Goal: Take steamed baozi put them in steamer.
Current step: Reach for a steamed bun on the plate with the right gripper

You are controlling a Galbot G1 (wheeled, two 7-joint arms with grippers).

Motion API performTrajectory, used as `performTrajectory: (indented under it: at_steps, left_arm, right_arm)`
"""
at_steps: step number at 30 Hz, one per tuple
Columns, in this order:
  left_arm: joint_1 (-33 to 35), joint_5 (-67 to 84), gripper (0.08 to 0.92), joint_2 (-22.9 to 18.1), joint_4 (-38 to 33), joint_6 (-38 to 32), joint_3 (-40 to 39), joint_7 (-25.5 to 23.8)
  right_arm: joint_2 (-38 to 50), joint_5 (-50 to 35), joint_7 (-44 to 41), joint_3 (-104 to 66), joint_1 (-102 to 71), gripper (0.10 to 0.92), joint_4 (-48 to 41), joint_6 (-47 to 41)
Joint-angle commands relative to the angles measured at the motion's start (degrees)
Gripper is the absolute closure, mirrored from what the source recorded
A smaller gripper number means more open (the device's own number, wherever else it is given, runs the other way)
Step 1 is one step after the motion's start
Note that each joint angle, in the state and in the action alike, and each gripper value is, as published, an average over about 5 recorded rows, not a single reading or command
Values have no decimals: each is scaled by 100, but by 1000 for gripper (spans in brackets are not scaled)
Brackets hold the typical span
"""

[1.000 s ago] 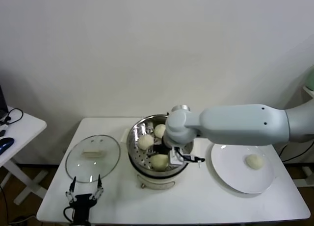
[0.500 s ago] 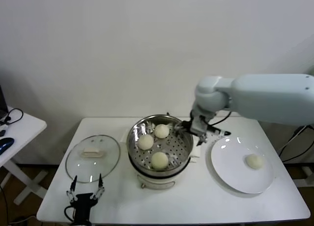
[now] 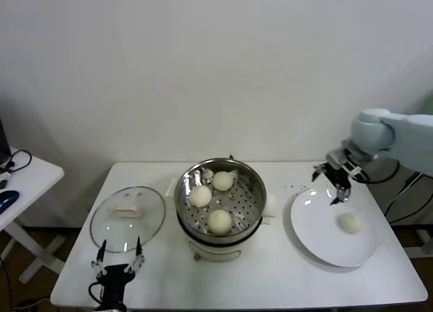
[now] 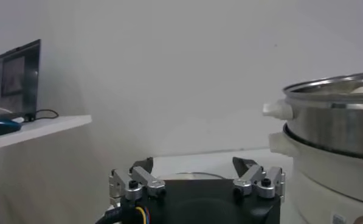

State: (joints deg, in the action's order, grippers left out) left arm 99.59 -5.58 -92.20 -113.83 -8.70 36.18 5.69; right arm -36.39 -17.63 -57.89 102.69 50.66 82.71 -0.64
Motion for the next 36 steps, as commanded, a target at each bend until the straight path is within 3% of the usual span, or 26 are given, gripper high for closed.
performTrajectory:
  at_steps: [1,16,36]
  left_arm:
    - [15,14,177,34,-19,-2,32,-1]
    - [136,-136,177,-5,20,12,44,7]
    - [189,-197,177,-63,35,4,114,24]
  right_arm:
    - [1086,797,39,-1711,-2334,203,-1250,-396]
    - [533,1677,128,-3391,-4068,203,-2466,-129]
    - [-151,1834,94,-3691,-4353,203,-2939,7]
